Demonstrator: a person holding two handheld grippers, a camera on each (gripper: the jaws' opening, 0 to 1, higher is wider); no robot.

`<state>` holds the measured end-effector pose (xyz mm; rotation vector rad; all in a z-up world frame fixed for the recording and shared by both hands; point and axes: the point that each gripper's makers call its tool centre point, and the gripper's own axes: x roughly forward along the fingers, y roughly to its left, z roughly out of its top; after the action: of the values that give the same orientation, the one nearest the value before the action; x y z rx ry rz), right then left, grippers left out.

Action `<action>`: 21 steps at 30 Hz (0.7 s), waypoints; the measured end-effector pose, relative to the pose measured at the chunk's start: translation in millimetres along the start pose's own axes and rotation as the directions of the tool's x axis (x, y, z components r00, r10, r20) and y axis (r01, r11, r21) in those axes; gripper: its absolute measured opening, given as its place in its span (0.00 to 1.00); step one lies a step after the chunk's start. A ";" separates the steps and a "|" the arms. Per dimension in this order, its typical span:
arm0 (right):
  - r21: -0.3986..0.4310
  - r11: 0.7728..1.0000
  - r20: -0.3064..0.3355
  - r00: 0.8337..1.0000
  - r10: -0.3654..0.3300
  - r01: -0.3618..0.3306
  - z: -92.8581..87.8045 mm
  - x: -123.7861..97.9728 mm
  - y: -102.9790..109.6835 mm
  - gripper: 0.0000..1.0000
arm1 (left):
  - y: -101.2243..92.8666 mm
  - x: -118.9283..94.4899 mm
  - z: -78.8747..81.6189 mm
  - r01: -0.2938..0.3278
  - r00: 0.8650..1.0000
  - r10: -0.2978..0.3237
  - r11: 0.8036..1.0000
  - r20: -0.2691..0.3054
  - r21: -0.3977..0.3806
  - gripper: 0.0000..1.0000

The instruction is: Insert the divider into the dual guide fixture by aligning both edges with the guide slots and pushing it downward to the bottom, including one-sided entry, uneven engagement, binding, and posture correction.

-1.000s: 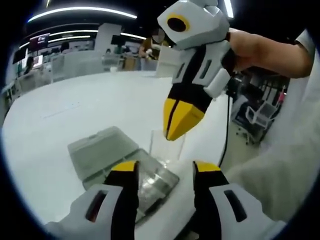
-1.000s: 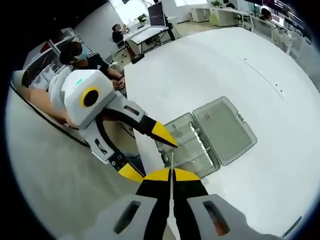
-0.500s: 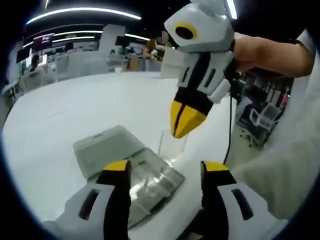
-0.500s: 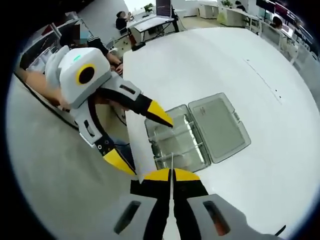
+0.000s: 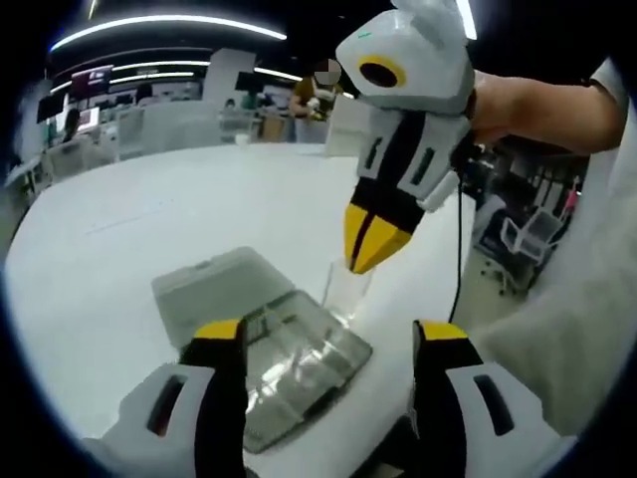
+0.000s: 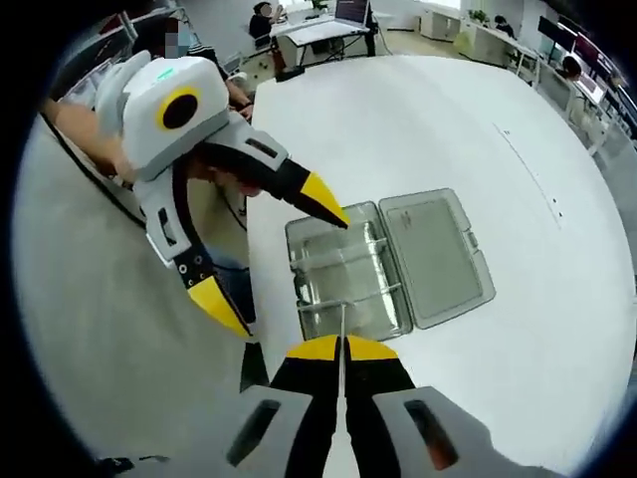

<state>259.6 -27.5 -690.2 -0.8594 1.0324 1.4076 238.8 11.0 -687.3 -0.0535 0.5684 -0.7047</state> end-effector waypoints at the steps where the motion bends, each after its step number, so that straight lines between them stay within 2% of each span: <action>1: -0.008 1.000 -0.003 1.000 -0.003 0.003 -0.2 0.4 -0.3 0.00 | 0.5 -0.1 -1.1 -0.003 1.000 0.003 1.000 -0.006 -0.004 0.68; 13: -0.075 0.997 -0.014 1.000 -0.004 0.003 -0.9 4.3 1.2 0.00 | 3.5 -1.8 -2.7 -0.017 1.000 0.017 1.000 0.000 -0.006 0.74; 21: -0.114 0.993 -0.028 1.000 -0.012 0.008 -2.3 6.7 1.1 0.00 | 6.0 -2.2 -6.3 -0.028 0.999 0.028 0.999 -0.019 -0.026 0.78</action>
<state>257.7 -27.3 -697.1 -0.9693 0.9757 1.4601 237.7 17.8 -693.0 -0.0640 0.5950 -0.6712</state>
